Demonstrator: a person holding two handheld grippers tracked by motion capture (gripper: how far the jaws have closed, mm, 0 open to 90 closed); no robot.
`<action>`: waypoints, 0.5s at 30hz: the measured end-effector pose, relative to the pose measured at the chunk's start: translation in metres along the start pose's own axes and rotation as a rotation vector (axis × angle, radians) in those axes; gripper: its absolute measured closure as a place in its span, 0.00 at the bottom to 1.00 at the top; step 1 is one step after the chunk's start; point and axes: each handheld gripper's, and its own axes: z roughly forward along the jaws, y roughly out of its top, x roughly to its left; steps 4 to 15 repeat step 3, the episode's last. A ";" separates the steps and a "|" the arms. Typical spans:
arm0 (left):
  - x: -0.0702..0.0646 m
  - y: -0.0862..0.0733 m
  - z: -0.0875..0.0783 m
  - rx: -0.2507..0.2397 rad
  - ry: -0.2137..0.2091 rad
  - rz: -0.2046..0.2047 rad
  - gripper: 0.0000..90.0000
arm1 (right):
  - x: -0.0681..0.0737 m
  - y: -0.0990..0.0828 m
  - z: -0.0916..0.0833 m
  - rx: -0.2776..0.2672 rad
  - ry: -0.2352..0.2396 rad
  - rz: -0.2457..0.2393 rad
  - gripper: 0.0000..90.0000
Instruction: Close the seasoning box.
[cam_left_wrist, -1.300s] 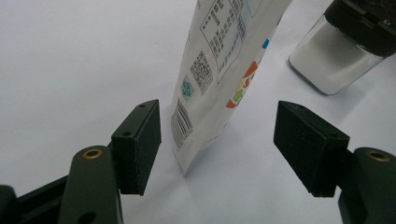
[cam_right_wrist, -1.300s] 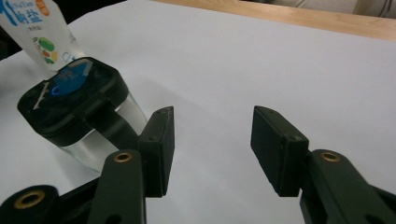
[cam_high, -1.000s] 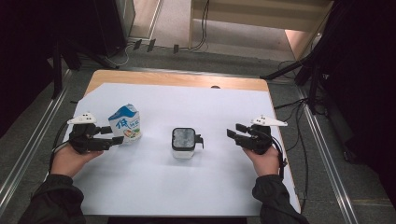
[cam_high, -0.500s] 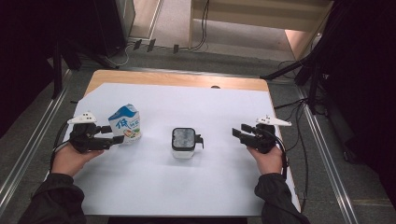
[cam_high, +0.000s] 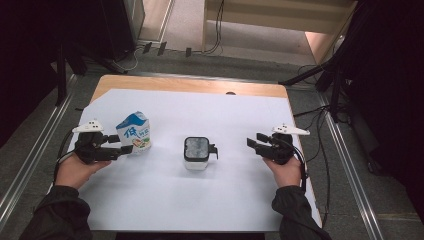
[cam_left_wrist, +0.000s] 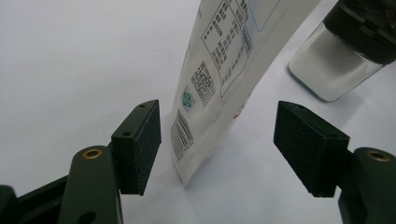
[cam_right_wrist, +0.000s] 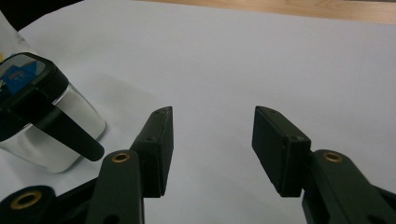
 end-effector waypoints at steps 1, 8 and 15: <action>0.000 0.000 0.000 0.000 0.000 0.000 0.37 | 0.000 0.000 0.000 0.001 0.000 0.000 0.55; 0.000 0.000 0.000 -0.001 0.006 0.001 0.37 | 0.000 0.000 0.001 0.001 0.002 0.000 0.55; 0.000 0.000 0.000 -0.001 0.006 0.001 0.37 | 0.000 0.000 0.001 0.001 0.002 0.000 0.55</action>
